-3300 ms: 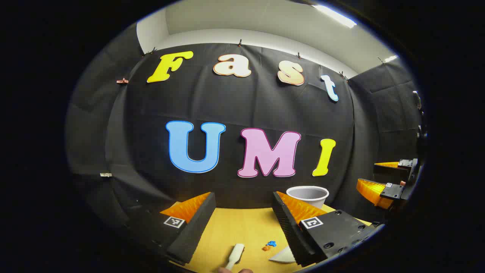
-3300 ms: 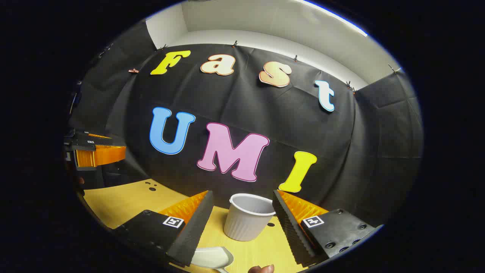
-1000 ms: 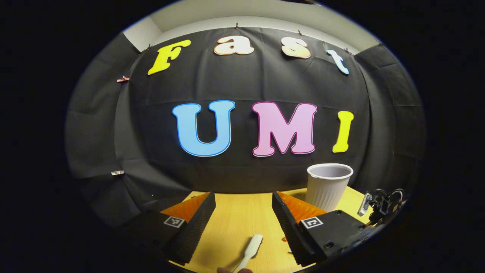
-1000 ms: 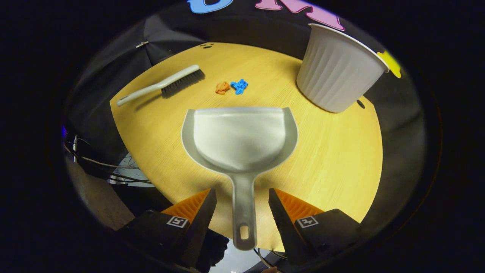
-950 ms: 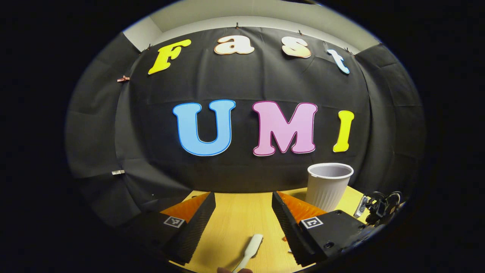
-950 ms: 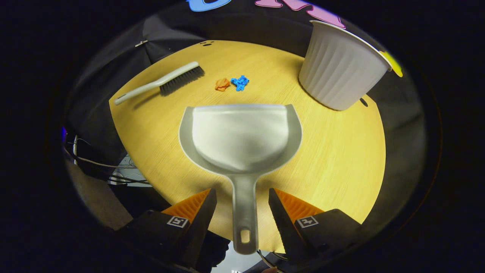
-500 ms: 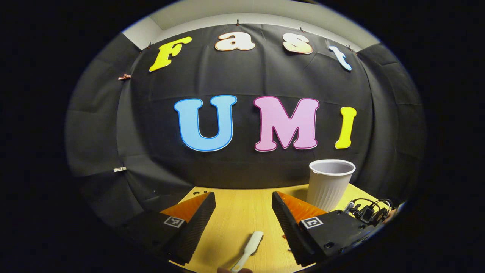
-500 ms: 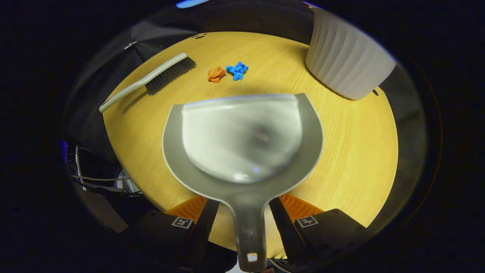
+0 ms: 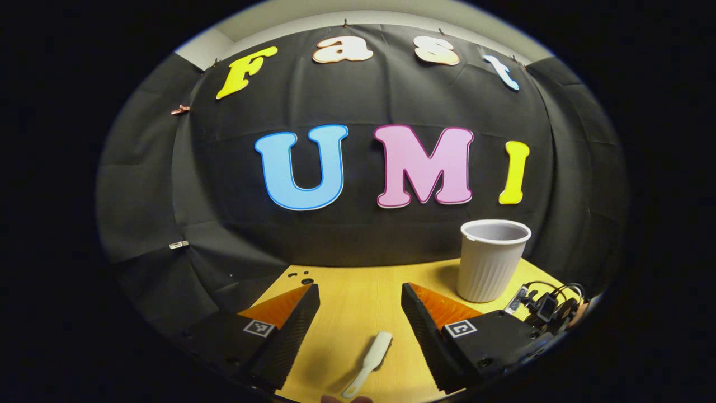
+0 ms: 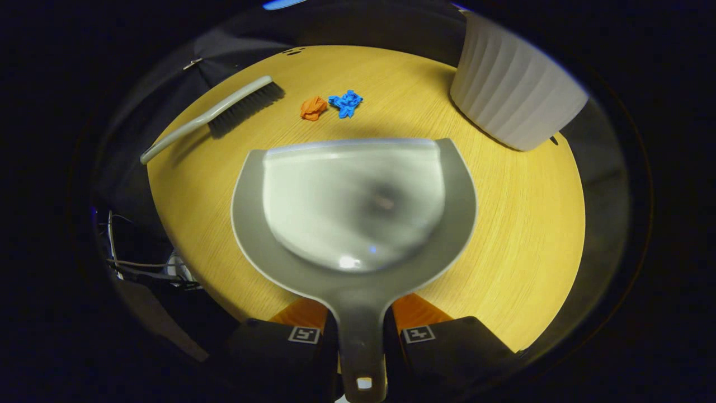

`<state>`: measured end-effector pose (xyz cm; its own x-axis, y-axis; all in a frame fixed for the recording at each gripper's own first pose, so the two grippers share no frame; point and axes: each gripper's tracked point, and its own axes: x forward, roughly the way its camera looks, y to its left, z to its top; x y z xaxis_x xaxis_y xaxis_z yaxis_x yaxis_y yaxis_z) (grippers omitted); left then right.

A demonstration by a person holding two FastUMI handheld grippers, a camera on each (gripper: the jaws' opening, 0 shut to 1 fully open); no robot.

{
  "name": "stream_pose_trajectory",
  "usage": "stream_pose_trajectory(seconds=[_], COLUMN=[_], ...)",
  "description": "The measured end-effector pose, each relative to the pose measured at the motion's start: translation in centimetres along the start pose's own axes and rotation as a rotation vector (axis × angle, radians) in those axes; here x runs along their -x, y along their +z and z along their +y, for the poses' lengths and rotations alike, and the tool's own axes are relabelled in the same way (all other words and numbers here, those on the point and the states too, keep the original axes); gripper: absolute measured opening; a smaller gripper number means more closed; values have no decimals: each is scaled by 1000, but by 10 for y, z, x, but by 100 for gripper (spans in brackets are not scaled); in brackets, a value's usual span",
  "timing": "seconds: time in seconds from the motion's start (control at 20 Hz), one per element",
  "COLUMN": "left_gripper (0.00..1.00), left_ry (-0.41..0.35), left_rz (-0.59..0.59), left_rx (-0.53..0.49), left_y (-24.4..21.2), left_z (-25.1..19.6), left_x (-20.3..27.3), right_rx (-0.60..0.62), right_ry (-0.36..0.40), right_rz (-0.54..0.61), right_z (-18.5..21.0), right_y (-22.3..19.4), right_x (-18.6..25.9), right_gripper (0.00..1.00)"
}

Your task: Pick up the small broom and dustpan from the desktop, sweep the trash into the dustpan with the broom, and then empty the trash into the garbage bin.

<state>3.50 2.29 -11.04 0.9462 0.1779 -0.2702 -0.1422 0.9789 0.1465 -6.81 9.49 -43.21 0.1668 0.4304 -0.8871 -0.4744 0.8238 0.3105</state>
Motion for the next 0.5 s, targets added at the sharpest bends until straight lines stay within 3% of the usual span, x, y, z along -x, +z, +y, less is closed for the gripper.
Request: stream_pose_trajectory(seconds=[0.1,0.15,0.2,0.35,0.5], left_gripper=[94,94,94,94,96], left_ry=[-11,-20,-28,-97,-137], left_rz=[37,80,111,240,390], left_rx=[-11,-26,-33,-37,-57], left_y=[-11,-24,-31,-65,-109], left_z=[0,1,0,-8,-9], left_x=[-4,-6,-9,-16,-24], right_rx=[1,-2,-4,6,12], right_ry=[0,3,11,25,20], right_rz=[-14,-31,-53,-93,-109], right_z=[-2,0,2,3,-1], right_y=[2,4,6,9,7], right_x=[0,6,12,33,50], right_gripper=[33,41,36,41,36])
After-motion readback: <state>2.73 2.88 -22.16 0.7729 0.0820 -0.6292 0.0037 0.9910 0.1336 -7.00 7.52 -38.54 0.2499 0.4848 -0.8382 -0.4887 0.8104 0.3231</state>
